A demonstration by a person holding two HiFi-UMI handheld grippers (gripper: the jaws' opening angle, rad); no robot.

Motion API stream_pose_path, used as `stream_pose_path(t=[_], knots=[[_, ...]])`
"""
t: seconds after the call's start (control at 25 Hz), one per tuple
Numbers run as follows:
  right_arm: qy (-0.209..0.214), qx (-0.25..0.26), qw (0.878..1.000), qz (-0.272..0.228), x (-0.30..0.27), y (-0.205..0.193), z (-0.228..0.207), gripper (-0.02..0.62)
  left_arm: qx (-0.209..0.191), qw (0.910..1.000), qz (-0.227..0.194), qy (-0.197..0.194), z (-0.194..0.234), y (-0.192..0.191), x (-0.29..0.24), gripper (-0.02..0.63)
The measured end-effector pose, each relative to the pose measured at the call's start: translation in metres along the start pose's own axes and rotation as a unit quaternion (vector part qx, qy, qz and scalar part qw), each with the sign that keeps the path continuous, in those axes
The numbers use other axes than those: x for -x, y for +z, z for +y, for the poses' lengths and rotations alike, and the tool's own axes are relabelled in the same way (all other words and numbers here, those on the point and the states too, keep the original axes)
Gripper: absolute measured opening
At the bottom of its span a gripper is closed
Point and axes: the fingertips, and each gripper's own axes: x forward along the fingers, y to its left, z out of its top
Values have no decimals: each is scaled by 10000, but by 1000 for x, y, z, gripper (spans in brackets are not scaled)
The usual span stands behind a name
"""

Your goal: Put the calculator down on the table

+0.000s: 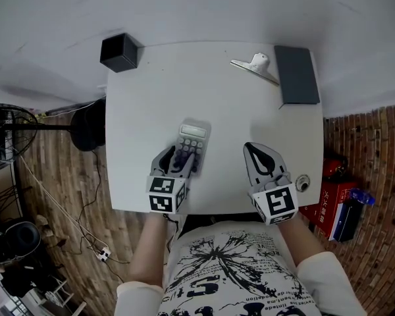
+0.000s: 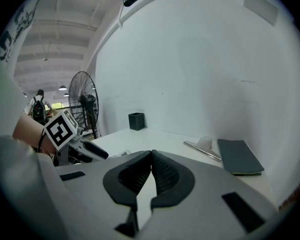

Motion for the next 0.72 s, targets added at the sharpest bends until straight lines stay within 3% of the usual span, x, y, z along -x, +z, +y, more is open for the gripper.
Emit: stream_pose_path(t=[0.24, 0.36, 0.72], knots=[[-83, 58, 9999, -66, 13, 4, 6, 15, -2, 9997, -243, 46, -3, 9, 18, 236], [-132, 93, 9997, -162, 20, 12, 12, 15, -68, 9980, -620, -64, -10, 33, 43, 232], [-316, 269, 9975, -573, 59, 46, 38, 15, -855, 9793, -1837, -30, -32, 103, 143, 157]])
